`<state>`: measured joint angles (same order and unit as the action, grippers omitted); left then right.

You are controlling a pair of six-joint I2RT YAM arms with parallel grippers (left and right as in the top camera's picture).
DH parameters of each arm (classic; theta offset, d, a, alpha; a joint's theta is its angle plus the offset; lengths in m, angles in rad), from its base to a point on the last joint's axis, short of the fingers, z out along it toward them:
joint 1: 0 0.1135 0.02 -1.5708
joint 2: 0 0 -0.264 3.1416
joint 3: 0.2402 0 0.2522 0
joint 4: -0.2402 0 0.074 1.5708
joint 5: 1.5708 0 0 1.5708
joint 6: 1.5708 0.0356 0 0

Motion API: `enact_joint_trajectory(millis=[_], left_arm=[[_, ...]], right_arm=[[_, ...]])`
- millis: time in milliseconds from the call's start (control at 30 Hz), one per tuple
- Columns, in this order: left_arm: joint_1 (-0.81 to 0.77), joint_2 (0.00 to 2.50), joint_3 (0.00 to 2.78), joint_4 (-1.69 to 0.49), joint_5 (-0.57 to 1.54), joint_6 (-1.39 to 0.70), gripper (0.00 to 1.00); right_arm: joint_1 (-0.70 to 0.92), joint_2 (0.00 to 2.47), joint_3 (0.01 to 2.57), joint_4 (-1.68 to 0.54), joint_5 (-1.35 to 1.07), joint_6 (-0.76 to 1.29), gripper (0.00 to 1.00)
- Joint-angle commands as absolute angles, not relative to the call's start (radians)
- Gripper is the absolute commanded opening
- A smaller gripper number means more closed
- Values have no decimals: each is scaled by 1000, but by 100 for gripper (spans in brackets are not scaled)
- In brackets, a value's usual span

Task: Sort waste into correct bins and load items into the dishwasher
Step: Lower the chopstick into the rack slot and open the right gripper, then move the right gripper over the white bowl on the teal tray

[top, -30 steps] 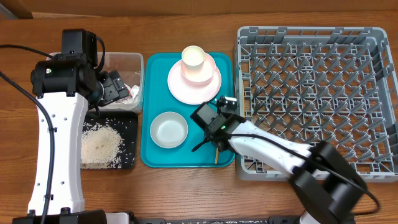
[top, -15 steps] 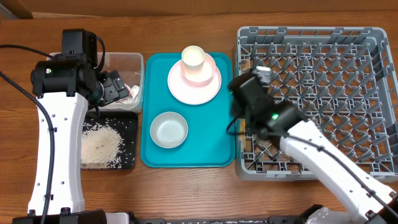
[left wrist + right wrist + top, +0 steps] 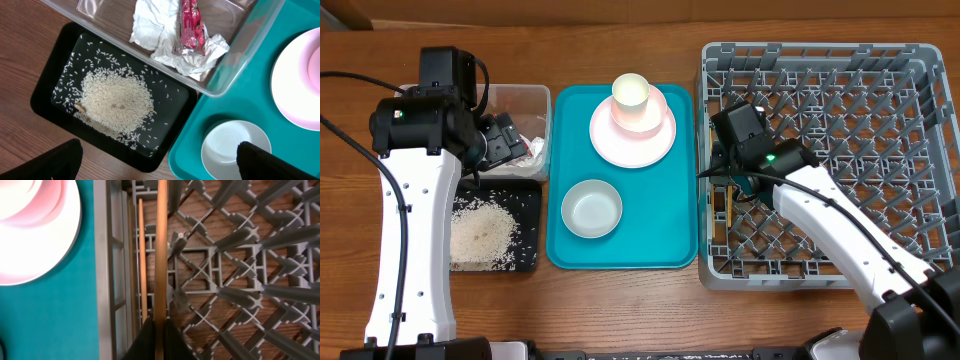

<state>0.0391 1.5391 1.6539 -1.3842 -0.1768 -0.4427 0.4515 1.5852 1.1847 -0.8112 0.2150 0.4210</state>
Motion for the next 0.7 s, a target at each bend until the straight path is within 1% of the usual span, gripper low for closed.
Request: enact_joint_trajectory(millis=[0, 267, 300, 367, 400, 467, 667], left_arm=[[39, 1541, 1663, -1383, -183, -446, 100], [39, 1541, 1663, -1383, -183, -446, 100], [39, 1541, 1663, -1383, -183, -446, 100], [39, 1541, 1663, -1383, -183, -446, 100], [39, 1541, 1663, -1383, -183, -446, 100], [39, 1541, 1663, -1383, -183, -446, 100], [39, 1541, 1663, -1383, -183, -446, 100]], right_arm=[[448, 1596, 1192, -807, 195, 384, 4], [448, 1631, 1190, -811, 140, 385, 4], [448, 1635, 1190, -811, 139, 385, 6], [448, 1637, 1190, -812, 136, 385, 20], [448, 1637, 1190, -813, 136, 385, 24], [448, 1637, 1191, -815, 136, 385, 26], [448, 1628, 1246, -859, 136, 385, 26]])
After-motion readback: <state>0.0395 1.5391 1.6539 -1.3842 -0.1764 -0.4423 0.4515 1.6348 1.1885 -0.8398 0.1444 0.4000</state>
